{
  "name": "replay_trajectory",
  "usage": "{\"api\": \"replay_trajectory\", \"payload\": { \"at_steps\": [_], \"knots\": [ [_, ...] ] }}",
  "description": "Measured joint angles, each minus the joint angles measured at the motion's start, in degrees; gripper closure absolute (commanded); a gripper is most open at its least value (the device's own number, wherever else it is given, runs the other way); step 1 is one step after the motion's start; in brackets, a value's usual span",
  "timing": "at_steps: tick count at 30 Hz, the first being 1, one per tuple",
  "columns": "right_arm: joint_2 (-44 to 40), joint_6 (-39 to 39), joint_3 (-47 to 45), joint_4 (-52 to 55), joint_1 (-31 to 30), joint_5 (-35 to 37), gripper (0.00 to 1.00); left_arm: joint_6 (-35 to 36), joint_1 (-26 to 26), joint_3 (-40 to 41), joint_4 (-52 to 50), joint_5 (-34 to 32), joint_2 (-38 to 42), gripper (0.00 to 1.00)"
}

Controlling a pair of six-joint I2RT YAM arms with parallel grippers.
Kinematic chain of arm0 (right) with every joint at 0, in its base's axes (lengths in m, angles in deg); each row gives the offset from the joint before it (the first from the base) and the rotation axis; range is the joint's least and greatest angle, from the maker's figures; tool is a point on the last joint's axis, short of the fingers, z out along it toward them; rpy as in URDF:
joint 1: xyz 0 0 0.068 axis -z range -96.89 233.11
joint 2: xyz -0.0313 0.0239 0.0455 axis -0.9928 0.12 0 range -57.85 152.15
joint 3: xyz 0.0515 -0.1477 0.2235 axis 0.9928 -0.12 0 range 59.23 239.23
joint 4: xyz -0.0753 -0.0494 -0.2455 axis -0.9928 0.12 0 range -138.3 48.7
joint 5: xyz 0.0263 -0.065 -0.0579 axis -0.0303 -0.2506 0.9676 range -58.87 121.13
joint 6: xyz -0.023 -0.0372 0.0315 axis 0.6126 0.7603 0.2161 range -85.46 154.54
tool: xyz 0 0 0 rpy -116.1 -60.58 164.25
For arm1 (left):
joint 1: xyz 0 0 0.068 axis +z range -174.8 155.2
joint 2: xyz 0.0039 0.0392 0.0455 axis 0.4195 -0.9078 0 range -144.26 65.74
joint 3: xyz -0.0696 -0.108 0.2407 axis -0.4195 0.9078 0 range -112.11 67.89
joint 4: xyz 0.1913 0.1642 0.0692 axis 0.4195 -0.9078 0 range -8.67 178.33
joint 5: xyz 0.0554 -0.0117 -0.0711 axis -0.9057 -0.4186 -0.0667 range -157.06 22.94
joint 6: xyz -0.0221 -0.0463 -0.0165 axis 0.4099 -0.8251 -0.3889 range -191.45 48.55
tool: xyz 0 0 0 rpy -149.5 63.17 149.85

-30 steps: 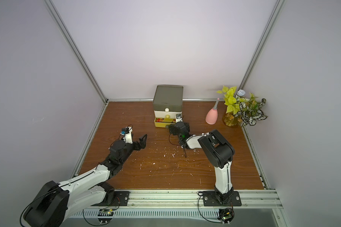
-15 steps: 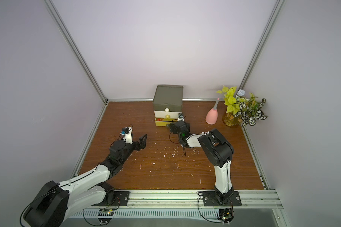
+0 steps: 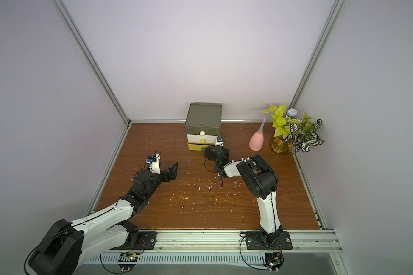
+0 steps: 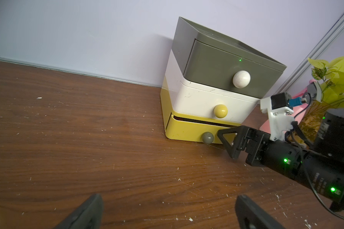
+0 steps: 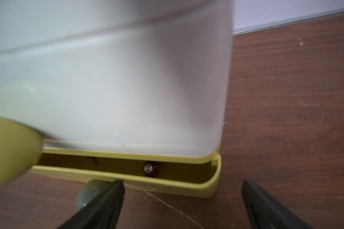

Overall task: Place the wired earphones into the drawer by color
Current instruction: Close the drawer in the storage box.

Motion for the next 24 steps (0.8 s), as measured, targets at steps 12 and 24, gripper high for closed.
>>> {"api": "replay_trajectory", "payload": {
  "at_steps": [12, 24],
  "knots": [
    [1.31, -0.74, -0.98, -8.00, 0.04, 0.37, 0.01, 0.00, 0.00, 0.66, 0.09, -0.46, 0.74, 0.01],
    [1.79, -0.74, 0.09, -7.96, 0.02, 0.35, 0.01, 0.02, 0.00, 0.70, 0.17, -0.76, 1.11, 0.01]
  ]
}}
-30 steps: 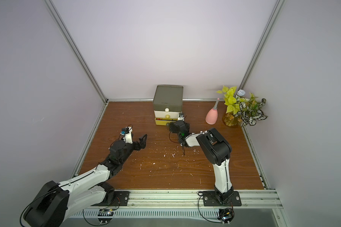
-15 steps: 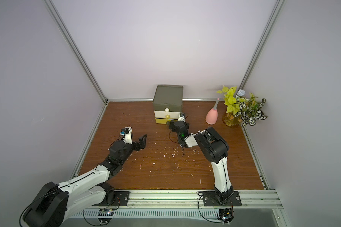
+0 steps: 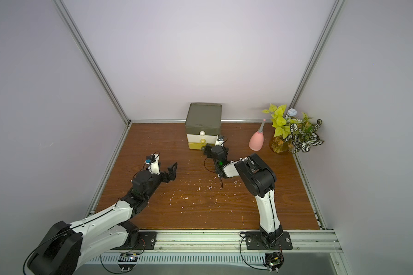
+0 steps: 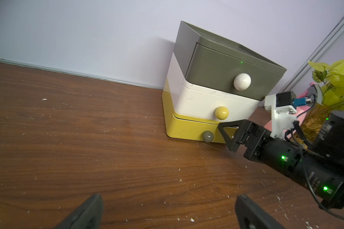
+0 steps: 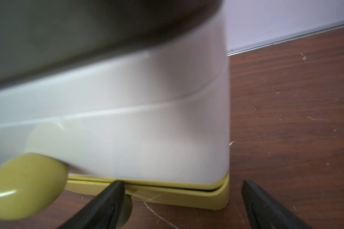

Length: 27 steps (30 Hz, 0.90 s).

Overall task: Place the wired earphones into the drawer by color
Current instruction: Close the drawer in the storage box, then reset both arms

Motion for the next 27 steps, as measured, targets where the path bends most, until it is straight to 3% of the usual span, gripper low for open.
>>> {"api": "replay_trajectory", "payload": {
  "at_steps": [13, 27],
  "knots": [
    [-3.98, 0.15, -6.73, -1.22, 0.07, -0.52, 0.01, 0.13, 0.00, 1.73, 0.50, -0.83, 2.73, 0.01],
    [-29.44, 6.97, -18.38, 5.97, 0.81, -4.94, 0.01, 7.91, 0.00, 8.28, 6.62, 2.49, 12.48, 0.01]
  ]
}}
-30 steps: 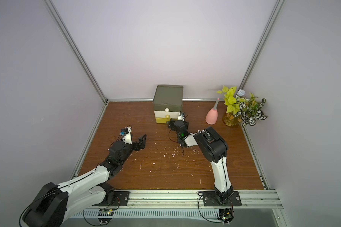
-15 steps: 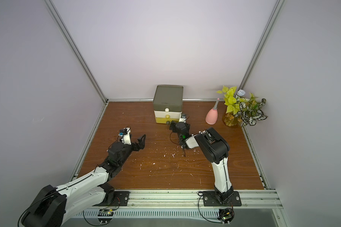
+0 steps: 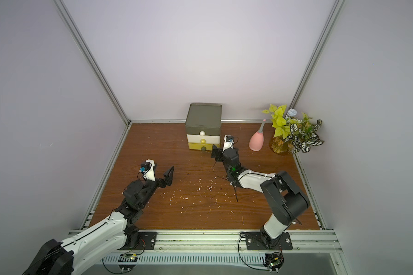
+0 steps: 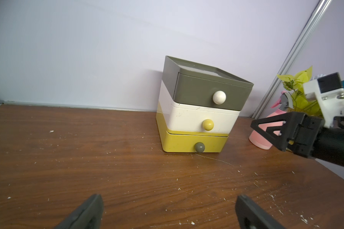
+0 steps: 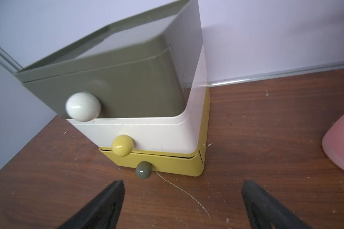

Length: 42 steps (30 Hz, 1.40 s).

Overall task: Place the wired earphones into the drawer by color
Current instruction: Reset both arms

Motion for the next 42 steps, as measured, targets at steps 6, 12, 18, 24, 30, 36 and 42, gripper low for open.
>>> {"api": "replay_trajectory", "payload": {
  "at_steps": [6, 12, 18, 24, 30, 36, 42],
  "knots": [
    [-10.84, 6.27, -4.92, 7.06, 0.07, 0.11, 0.01, 6.34, 0.00, 0.04, 0.09, -1.25, 5.51, 0.01],
    [-21.40, 12.20, -12.85, 10.67, 0.66, 2.75, 0.01, 9.66, 0.39, 0.37, 1.18, -10.34, 7.72, 0.01],
    [-32.94, 16.81, -22.84, 11.19, 3.23, 4.59, 0.01, 12.87, 1.86, -0.35, 1.75, -18.21, 3.93, 0.01],
    [-41.90, 18.80, -28.02, 11.30, 6.67, 4.50, 0.01, 17.46, 2.73, -0.94, 3.98, -23.10, 0.79, 0.01],
    [-45.68, 19.71, -31.28, 9.94, 9.44, 3.10, 0.01, 17.99, 10.60, -0.96, 6.10, -21.64, -2.49, 0.01],
    [-45.81, 20.11, -32.96, 6.95, 12.92, 1.49, 0.01, 16.57, 20.74, 0.42, 17.11, -13.18, -16.98, 0.01],
    [-46.86, 20.41, -36.24, 2.62, 17.31, -0.02, 0.01, 12.61, 29.75, 2.95, 36.35, -1.18, -41.83, 0.00]
  ]
}}
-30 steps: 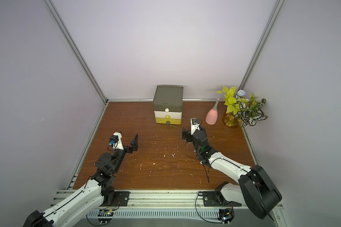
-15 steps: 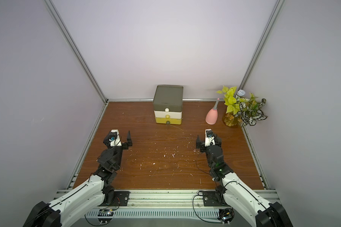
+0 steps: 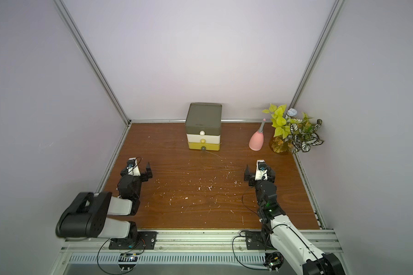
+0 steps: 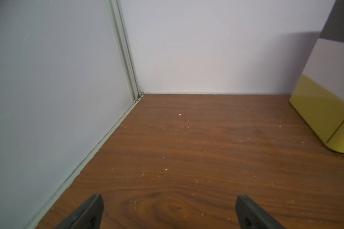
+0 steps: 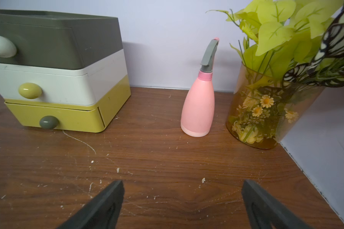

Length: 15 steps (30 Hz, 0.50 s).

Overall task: Place the wired earphones into the drawer by color
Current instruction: Reset both arms

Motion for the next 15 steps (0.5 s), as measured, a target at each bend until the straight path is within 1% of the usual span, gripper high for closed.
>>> {"api": "replay_trajectory", "payload": {
  "at_steps": [1, 3, 6, 9, 15],
  "knots": [
    [0.11, 0.13, -0.02, -0.61, 0.83, -0.20, 0.01, -0.33, 0.37, 0.24, 0.52, 1.29, -1.73, 0.01],
    [0.74, 0.37, -0.02, -2.47, 2.29, -0.63, 0.01, -0.66, 0.59, -0.28, -0.79, 3.04, -0.72, 0.01],
    [3.67, 0.39, -0.02, -6.16, 4.55, -1.70, 0.01, -0.35, 0.09, -5.09, -1.33, 4.63, -0.85, 0.00],
    [8.63, 0.44, -0.02, -9.75, 6.51, -3.02, 0.01, 0.15, -0.90, -7.85, -1.75, 4.61, -0.79, 0.00],
    [21.90, 0.81, -0.24, -20.35, 9.31, -6.08, 0.01, 0.55, -1.29, -7.89, -3.17, 4.59, -0.79, 0.00]
  ]
}}
